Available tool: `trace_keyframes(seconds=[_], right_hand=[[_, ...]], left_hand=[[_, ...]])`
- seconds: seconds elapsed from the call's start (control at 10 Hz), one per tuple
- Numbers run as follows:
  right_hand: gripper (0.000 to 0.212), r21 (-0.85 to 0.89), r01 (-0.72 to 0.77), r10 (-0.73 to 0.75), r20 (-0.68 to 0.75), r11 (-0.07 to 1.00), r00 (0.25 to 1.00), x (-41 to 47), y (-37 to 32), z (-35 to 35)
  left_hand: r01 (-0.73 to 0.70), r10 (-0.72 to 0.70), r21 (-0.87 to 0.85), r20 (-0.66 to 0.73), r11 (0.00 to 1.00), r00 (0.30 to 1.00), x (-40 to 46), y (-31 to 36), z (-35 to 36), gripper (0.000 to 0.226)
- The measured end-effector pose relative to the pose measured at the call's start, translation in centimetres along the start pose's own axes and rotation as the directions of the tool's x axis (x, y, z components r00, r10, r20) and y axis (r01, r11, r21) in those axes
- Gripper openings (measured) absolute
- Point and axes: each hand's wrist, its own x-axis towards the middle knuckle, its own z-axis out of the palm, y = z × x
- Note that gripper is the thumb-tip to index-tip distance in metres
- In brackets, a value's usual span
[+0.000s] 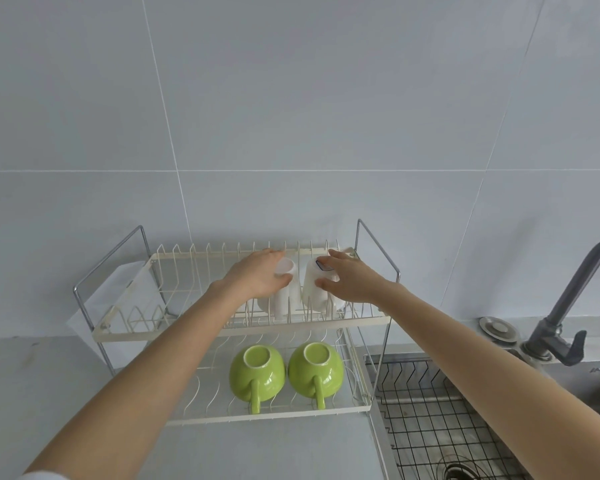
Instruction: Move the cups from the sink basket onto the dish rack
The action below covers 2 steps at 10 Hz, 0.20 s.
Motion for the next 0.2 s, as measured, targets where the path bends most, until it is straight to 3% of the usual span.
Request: trace_keyframes(seconds=[0.2], right_hand=[[0.063,-0.137,0.021,-0.017,0.033,0.99,0.999,-1.3,-1.1,-2.6]], left_hand=[[-0.023,0.023,0.027,-0.019,0.999,1.0,-1.1,0.7,-1.7,0.054]])
